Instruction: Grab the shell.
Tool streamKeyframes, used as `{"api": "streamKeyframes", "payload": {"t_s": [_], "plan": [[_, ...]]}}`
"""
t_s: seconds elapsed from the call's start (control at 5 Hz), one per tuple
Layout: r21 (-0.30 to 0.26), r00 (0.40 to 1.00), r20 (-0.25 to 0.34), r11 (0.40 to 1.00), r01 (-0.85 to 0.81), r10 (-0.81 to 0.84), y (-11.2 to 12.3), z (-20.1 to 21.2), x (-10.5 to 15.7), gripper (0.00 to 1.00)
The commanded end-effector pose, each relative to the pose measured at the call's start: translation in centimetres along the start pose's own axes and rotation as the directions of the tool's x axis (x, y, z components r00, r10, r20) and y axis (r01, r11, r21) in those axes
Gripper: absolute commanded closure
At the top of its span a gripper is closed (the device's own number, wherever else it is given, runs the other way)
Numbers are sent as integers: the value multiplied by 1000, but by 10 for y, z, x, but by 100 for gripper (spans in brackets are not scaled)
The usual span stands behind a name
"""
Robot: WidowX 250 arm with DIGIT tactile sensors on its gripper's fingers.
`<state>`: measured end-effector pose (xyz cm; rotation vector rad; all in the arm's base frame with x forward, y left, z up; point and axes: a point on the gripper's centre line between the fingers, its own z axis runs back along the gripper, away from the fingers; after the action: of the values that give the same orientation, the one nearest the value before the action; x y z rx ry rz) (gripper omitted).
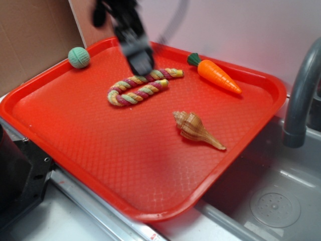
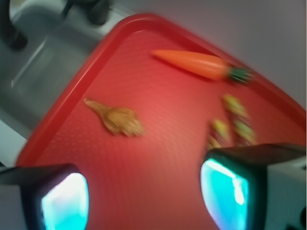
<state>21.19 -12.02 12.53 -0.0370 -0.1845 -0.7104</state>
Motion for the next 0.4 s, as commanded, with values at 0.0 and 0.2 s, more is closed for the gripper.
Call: {"api": "streamKeyframes", "payload": {"t_s": [0.0,0.2], "plan": [[-52,941,1,939,339,-340,-14,-53,20,0],[-56,904,-36,904,423,-425,-18,-84,24,0]]}}
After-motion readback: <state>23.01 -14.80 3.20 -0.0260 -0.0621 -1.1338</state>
